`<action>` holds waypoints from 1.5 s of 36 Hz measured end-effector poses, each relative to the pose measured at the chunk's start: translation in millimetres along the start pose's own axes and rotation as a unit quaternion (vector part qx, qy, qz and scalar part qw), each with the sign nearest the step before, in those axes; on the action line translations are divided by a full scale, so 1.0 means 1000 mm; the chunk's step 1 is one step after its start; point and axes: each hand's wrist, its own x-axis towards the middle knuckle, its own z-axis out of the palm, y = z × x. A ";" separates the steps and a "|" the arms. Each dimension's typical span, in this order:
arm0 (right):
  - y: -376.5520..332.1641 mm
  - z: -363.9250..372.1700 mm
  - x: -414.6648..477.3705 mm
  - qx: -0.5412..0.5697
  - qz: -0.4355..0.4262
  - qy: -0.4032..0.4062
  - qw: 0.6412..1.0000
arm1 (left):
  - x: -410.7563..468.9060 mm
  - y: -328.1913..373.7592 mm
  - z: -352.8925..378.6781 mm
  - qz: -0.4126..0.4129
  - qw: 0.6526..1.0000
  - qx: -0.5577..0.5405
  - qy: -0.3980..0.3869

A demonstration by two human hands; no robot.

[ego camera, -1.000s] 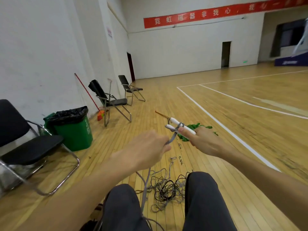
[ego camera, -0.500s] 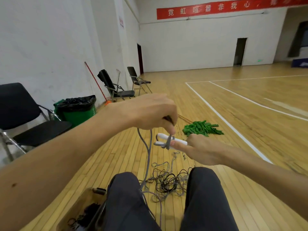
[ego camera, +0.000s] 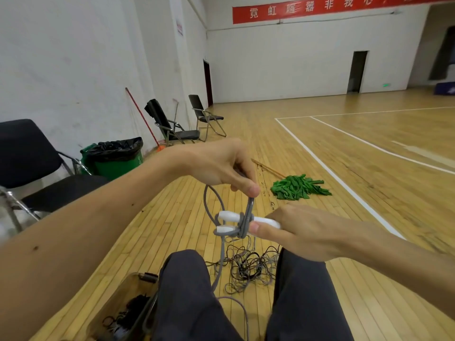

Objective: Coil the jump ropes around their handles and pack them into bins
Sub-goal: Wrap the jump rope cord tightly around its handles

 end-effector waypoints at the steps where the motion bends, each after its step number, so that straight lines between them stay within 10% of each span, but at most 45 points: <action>1: -0.002 -0.002 -0.001 0.001 -0.008 0.005 1.000 | -0.001 -0.002 0.001 0.005 1.000 -0.019 0.000; 26: -0.008 -0.054 0.015 0.128 -0.041 0.154 0.979 | 0.000 -0.019 0.048 -0.012 0.875 -0.450 0.175; 54: 0.065 -0.065 0.054 -0.137 0.176 0.157 0.962 | 0.018 -0.018 0.067 -0.153 0.962 -0.063 0.218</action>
